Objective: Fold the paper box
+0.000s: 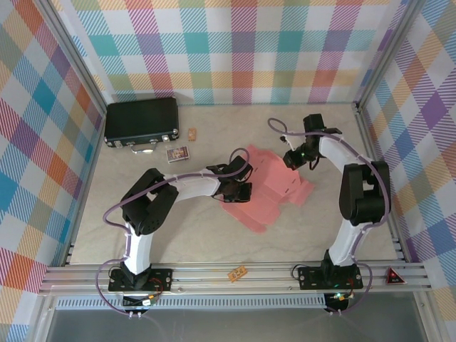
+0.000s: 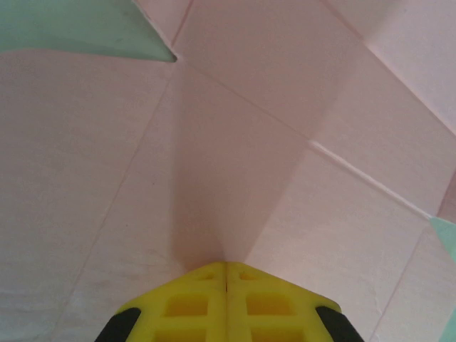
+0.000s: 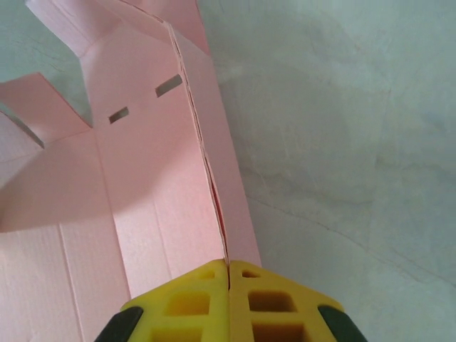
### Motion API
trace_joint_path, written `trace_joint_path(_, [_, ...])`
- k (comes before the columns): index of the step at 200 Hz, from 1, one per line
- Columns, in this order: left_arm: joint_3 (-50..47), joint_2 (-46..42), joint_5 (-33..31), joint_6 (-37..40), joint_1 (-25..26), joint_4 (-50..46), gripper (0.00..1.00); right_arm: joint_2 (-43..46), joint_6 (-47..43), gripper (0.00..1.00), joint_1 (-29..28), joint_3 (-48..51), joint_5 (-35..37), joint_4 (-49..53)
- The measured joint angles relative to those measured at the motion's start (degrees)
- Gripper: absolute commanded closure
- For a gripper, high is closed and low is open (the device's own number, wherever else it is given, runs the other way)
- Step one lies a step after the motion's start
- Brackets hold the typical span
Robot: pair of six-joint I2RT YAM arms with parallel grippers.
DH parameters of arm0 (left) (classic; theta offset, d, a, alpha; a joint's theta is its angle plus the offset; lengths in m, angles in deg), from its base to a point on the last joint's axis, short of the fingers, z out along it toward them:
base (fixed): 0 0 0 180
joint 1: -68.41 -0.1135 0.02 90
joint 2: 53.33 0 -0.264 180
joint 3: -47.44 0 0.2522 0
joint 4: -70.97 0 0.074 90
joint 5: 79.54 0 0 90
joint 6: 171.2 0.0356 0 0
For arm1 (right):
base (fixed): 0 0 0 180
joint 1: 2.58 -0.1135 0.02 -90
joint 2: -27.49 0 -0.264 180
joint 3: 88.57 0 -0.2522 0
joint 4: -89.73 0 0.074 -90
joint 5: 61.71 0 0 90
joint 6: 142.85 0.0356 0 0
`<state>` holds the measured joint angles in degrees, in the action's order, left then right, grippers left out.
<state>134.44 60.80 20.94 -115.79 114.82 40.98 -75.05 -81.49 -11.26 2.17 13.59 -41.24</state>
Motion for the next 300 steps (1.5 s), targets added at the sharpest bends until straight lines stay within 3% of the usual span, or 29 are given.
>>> trace_joint_path(28, [0.5, 0.7, 1.1, -0.6, 0.0, 1.6, 1.00, 3.6, -3.7, 1.00, -1.7, 2.9, 1.7, -4.2])
trace_joint_path(52, [-0.2, 0.2, 0.6, -0.6, 0.0, 2.3, 0.93, 6.1, -6.8, 1.00, -3.3, 6.0, 3.6, -7.9])
trace_joint_path(80, [-5.3, -4.7, -2.0, -0.9, -0.6, 3.4, 0.83, 7.5, -9.3, 1.00, -4.6, 8.3, 5.8, -11.4])
trace_joint_path(124, [-13.1, -11.3, -4.2, -2.3, -2.8, 6.0, 0.79, 9.0, -13.6, 1.00, -6.7, 9.9, 8.3, -16.6])
trace_joint_path(204, [-18.8, -11.2, -2.8, -7.1, -3.8, 13.3, 1.00, 10.3, -21.6, 1.00, -12.6, 16.0, 13.3, -25.9])
trace_joint_path(300, [-19.0, -8.1, -2.0, -12.3, -3.0, 22.5, 1.00, 14.0, -32.7, 1.00, -19.2, 26.5, 21.0, -44.3])
